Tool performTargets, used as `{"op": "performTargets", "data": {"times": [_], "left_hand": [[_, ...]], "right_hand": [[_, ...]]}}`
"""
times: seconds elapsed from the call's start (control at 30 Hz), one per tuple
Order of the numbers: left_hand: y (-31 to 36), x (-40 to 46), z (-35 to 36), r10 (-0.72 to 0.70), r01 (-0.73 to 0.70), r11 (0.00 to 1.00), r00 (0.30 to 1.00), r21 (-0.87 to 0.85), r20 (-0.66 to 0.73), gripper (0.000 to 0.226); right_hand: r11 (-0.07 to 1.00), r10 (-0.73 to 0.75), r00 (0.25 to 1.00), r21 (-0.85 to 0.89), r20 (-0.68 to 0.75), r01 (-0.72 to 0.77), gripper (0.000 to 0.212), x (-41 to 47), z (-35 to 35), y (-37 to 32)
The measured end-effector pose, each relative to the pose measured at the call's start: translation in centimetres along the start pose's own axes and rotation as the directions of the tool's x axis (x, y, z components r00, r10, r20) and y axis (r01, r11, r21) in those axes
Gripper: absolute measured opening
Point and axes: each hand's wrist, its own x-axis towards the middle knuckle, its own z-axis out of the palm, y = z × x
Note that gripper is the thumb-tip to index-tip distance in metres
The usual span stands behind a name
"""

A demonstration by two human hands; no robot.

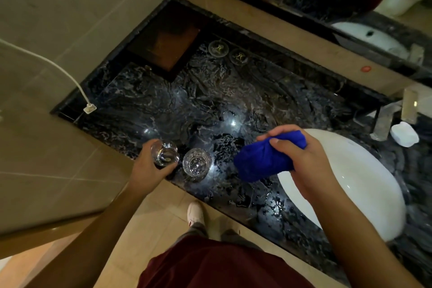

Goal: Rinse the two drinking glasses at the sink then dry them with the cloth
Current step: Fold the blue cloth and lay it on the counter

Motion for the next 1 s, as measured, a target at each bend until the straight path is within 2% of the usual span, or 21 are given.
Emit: {"op": "performTargets", "data": {"times": [0.2, 0.27, 0.33, 0.4, 0.47, 0.5, 0.57, 0.63, 0.7, 0.8, 0.9, 1.0], "left_hand": [[1.1, 0.8, -2.3, -0.08, 0.08, 0.997, 0.985, 0.007, 0.152, 0.096], [2.8, 0.9, -3.7, -0.055, 0.055, 0.998, 0.997, 0.014, 0.056, 0.082], [5.6, 0.7, -5.0, 0.091, -0.084, 0.994, 0.989, 0.064, -0.116, 0.058], [10.3, -0.3, -5.8, 0.19, -0.191, 0.982, 0.963, 0.013, -0.19, 0.032], [15.8, -1.7, -5.4, 0.193, -0.202, 0.97, 0.978, -0.136, -0.078, 0.013], [18.0, -2.2, -4.7, 0.162, -0.149, 0.959, 0.986, -0.241, 0.037, 0.015], [21.8, -2.9, -2.9, 0.069, 0.06, 0.905, 0.956, -0.421, 0.285, 0.037], [24.3, -3.1, -1.3, 0.006, 0.276, 0.791, 0.889, -0.547, 0.458, 0.063], [25.9, -3.6, 0.2, 0.062, 0.402, 0.608, 0.835, -0.684, 0.547, 0.067], [27.8, -5.0, 1.8, 0.082, 0.467, 0.448, 0.828, -0.763, 0.555, 0.052], [28.0, -5.3, 2.8, 0.03, 0.442, 0.369, 0.873, -0.817, 0.486, 0.047], [28.4, -5.1, 2.5, -0.011, 0.376, 0.395, 0.914, -0.838, 0.404, 0.044]], "right_hand": [[0.999, -0.046, 0.999, 0.019, -0.007, 0.046, 0.019, -0.7, 0.0, -1.2], [0.996, -0.071, 0.997, 0.053, -0.009, 0.071, 0.018, -0.9, -0.1, -1.9], [0.99, -0.098, 0.995, 0.103, -0.023, 0.1, 0.018, -1.1, -0.2, -2.8], [0.979, -0.128, 0.992, 0.158, -0.02, 0.13, 0.019, -1.3, -0.3, -3.7], [0.963, -0.145, 0.989, 0.231, 0.012, 0.138, 0.022, -1.6, -0.2, -4.5], [0.951, -0.147, 0.989, 0.279, 0.032, 0.133, 0.023, -1.7, -0.2, -4.8], [0.914, -0.142, 0.988, 0.392, 0.068, 0.104, 0.024, -2.0, -0.1, -5.3], [0.864, -0.131, 0.986, 0.5, 0.105, 0.061, 0.024, -2.3, -0.2, -5.4], [0.811, -0.121, 0.983, 0.584, 0.14, 0.017, 0.027, -2.7, -0.6, -5.0], [0.758, -0.116, 0.98, 0.652, 0.161, -0.018, 0.029, -3.0, -1.6, -3.8], [0.823, -0.176, 0.984, 0.549, 0.009, 0.142, 0.029, -2.9, -3.9, -2.1], [0.93, -0.254, 0.954, 0.23, -0.162, 0.287, 0.028, -2.8, -6.5, 0.2]]}}
